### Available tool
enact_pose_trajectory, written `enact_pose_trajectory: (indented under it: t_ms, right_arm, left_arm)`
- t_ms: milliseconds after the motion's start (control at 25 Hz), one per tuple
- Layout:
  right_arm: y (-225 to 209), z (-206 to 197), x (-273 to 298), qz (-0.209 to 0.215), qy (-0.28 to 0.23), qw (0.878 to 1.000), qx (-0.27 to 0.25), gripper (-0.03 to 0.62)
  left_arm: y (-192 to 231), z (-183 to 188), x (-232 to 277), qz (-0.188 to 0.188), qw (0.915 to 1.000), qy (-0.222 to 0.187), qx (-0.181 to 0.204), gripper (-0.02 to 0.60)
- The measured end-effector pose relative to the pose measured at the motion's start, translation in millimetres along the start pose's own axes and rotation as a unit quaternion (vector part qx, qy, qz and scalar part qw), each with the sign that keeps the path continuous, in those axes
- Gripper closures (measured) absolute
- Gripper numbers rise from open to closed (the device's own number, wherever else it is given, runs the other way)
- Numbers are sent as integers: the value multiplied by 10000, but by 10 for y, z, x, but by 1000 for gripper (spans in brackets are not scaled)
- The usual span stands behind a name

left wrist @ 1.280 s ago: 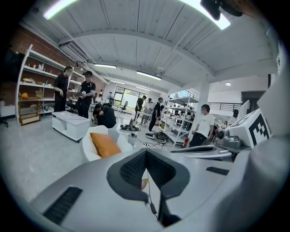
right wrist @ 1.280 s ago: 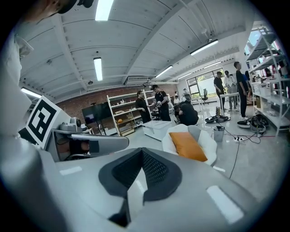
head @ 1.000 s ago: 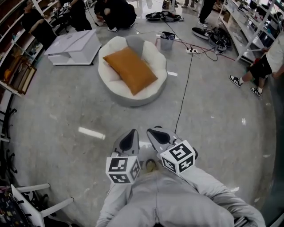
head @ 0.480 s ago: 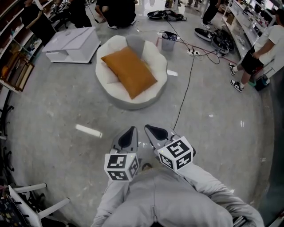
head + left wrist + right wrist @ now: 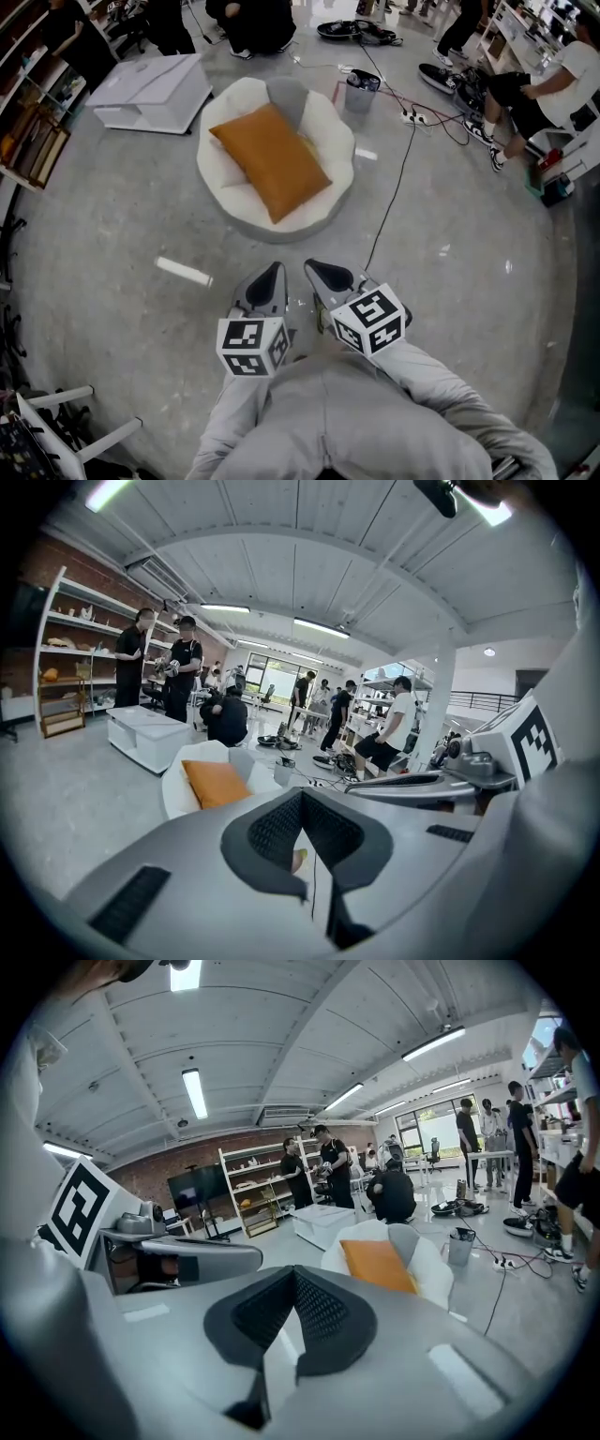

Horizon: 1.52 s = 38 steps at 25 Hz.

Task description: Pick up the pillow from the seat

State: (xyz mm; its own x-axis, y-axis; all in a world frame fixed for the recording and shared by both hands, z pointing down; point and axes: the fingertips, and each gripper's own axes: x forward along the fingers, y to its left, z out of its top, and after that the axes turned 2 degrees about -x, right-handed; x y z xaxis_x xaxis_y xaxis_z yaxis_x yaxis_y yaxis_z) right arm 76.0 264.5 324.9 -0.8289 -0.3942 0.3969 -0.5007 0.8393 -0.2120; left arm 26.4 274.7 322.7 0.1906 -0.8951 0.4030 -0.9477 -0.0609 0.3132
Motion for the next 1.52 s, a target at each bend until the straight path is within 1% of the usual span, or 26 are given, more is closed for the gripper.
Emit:
enact_pose_trajectory:
  t_ms: [280, 560, 880, 1120, 1520]
  right_arm:
    - [-427, 171, 207, 89, 70, 9999, -43, 595]
    - [-834, 352, 366, 257, 95, 9995, -156, 595]
    - [-1293, 514, 516, 390, 63, 9989, -239, 595]
    - [-1507, 526, 571, 372, 88, 9992, -128, 595]
    - [-1663, 554, 686, 431, 159, 9989, -29, 595]
  left_arm:
    - [6, 217, 439, 33, 10000, 15, -54, 580]
    - [12, 461, 885, 169, 9998, -49, -43, 580]
    - [-16, 629, 1352, 294, 9995, -106, -43, 580]
    - [-14, 652, 1516, 395, 9992, -46, -45, 580]
    - [105, 649, 1639, 623, 9978, 22, -218, 580]
